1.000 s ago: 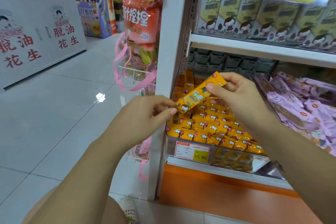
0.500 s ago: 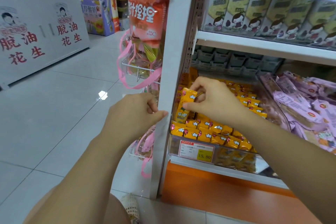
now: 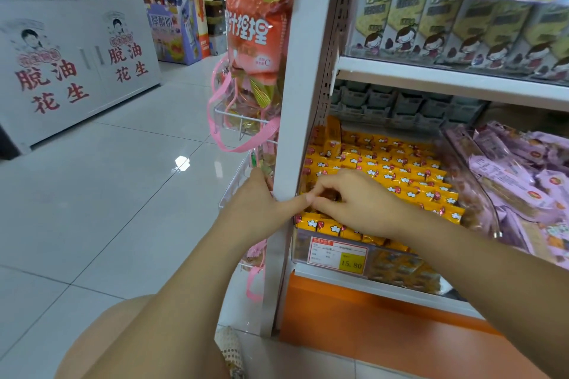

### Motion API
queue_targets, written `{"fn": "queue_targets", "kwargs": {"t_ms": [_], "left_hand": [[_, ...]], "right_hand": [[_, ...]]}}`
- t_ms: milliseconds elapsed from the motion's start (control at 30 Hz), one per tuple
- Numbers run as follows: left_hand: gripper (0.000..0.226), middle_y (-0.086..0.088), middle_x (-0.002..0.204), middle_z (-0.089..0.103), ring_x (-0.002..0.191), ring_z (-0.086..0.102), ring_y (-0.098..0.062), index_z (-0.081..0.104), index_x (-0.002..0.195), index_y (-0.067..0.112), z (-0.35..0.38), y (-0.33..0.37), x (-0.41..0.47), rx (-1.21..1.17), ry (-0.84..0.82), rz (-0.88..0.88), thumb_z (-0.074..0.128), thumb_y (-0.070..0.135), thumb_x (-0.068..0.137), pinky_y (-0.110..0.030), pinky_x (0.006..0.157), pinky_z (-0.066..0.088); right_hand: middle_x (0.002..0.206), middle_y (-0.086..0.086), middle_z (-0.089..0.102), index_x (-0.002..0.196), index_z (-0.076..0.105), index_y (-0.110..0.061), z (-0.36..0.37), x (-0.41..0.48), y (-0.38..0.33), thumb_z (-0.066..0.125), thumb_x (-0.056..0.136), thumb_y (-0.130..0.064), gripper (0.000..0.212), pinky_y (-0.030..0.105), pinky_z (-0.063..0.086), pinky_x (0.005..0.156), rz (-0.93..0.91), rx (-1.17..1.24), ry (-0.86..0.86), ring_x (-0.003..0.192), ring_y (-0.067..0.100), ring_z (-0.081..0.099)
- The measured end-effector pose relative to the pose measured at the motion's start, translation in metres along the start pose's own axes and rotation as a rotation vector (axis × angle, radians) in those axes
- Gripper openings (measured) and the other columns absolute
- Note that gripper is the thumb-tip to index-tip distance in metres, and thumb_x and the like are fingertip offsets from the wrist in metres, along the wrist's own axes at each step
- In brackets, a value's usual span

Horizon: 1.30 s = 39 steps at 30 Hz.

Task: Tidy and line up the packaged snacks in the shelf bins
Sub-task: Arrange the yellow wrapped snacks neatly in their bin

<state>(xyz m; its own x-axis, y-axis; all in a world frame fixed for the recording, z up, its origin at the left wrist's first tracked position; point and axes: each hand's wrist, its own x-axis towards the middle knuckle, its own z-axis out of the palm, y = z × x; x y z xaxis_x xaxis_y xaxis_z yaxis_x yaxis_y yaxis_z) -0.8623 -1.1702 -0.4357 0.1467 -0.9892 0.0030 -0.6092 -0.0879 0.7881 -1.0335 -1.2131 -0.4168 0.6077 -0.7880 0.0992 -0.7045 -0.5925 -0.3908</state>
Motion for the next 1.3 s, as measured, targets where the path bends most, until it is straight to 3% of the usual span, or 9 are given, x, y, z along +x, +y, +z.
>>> {"fn": "queue_targets", "kwargs": {"t_ms": [100, 233, 333, 433, 533, 800, 1000, 1100, 1300], "left_hand": [[0.057, 0.01, 0.093, 0.053, 0.09, 0.056, -0.014, 0.037, 0.106, 0.021, 0.011, 0.002, 0.004, -0.113, 0.051, -0.067, 0.067, 0.058, 0.075, -0.029, 0.068, 0.042], [0.062, 0.006, 0.102, 0.056, 0.093, 0.057, -0.018, 0.033, 0.11, 0.022, 0.019, 0.001, 0.007, -0.11, 0.108, -0.098, 0.07, 0.052, 0.071, -0.037, 0.082, 0.048], [0.064, 0.006, 0.101, 0.056, 0.092, 0.058, -0.019, 0.031, 0.11, 0.024, 0.018, -0.001, 0.007, -0.121, 0.088, -0.089, 0.07, 0.051, 0.067, -0.042, 0.085, 0.051], [0.061, 0.008, 0.1, 0.055, 0.092, 0.058, -0.018, 0.032, 0.11, 0.023, 0.017, -0.002, 0.009, -0.114, 0.083, -0.07, 0.071, 0.049, 0.071, -0.04, 0.085, 0.051], [0.06, 0.017, 0.093, 0.051, 0.084, 0.056, -0.005, 0.033, 0.109, 0.024, 0.013, -0.003, 0.008, -0.113, 0.056, -0.026, 0.073, 0.051, 0.073, -0.03, 0.072, 0.049], [0.037, 0.012, 0.098, 0.059, 0.087, 0.061, -0.007, 0.047, 0.096, 0.029, -0.014, -0.008, 0.002, -0.037, -0.073, 0.057, 0.071, 0.049, 0.076, -0.02, 0.067, 0.047], [0.018, 0.011, 0.065, 0.062, 0.056, 0.053, 0.001, 0.061, 0.074, 0.021, -0.033, -0.006, -0.01, 0.109, -0.139, 0.244, 0.067, 0.034, 0.084, -0.008, 0.055, 0.038], [0.009, 0.006, 0.073, 0.064, 0.063, 0.057, -0.003, 0.065, 0.096, 0.034, -0.03, 0.0, -0.014, 0.128, -0.271, 0.307, 0.061, 0.036, 0.089, -0.018, 0.062, 0.044], [0.056, 0.003, 0.071, 0.064, 0.072, 0.061, -0.01, 0.024, 0.146, 0.041, -0.014, 0.007, -0.014, 0.414, -0.248, 0.382, 0.05, 0.035, 0.096, -0.035, 0.078, 0.052]], "right_hand": [[0.074, -0.021, 0.045, 0.102, 0.064, -0.025, 0.005, -0.006, 0.005, 0.051, 0.096, -0.032, 0.016, 0.028, 0.028, 0.077, 0.021, -0.088, -0.035, 0.081, 0.007, 0.042], [0.097, -0.012, 0.067, 0.113, 0.066, -0.025, -0.007, -0.004, 0.006, 0.051, 0.096, -0.029, 0.023, 0.026, 0.047, 0.084, 0.042, 0.013, -0.161, 0.093, 0.007, 0.058], [0.109, -0.01, 0.065, 0.106, 0.068, -0.025, -0.019, 0.006, 0.013, 0.057, 0.093, -0.023, 0.017, 0.01, 0.048, 0.071, 0.08, 0.157, 0.146, 0.088, 0.001, 0.059], [0.134, 0.002, 0.048, 0.13, 0.052, -0.03, -0.027, 0.025, 0.027, 0.049, 0.094, -0.007, 0.044, 0.013, 0.045, 0.072, 0.123, -0.052, 0.326, 0.102, 0.013, 0.056], [0.146, 0.009, 0.035, 0.141, 0.038, -0.037, -0.031, 0.044, 0.038, 0.044, 0.088, 0.008, 0.069, 0.026, 0.053, 0.067, 0.176, -0.331, 0.133, 0.108, 0.023, 0.057], [0.11, 0.006, 0.062, 0.123, 0.053, -0.025, -0.031, 0.045, 0.051, 0.059, 0.088, -0.009, 0.038, 0.037, 0.055, 0.076, 0.148, -0.302, 0.282, 0.09, 0.019, 0.061], [0.081, -0.009, 0.064, 0.099, 0.057, -0.025, -0.04, 0.006, 0.032, 0.067, 0.085, -0.022, 0.018, 0.014, 0.051, 0.061, 0.142, 0.399, 0.597, 0.067, -0.001, 0.062], [0.092, -0.005, 0.069, 0.091, 0.059, -0.022, -0.043, -0.002, 0.028, 0.061, 0.089, -0.014, 0.008, 0.02, 0.056, 0.07, 0.111, 0.617, 0.592, 0.073, 0.006, 0.068], [0.113, -0.004, 0.063, 0.09, 0.054, -0.017, -0.048, -0.017, 0.026, 0.049, 0.094, -0.004, 0.015, 0.026, 0.058, 0.064, 0.032, 0.629, 0.337, 0.073, 0.02, 0.071]]}}
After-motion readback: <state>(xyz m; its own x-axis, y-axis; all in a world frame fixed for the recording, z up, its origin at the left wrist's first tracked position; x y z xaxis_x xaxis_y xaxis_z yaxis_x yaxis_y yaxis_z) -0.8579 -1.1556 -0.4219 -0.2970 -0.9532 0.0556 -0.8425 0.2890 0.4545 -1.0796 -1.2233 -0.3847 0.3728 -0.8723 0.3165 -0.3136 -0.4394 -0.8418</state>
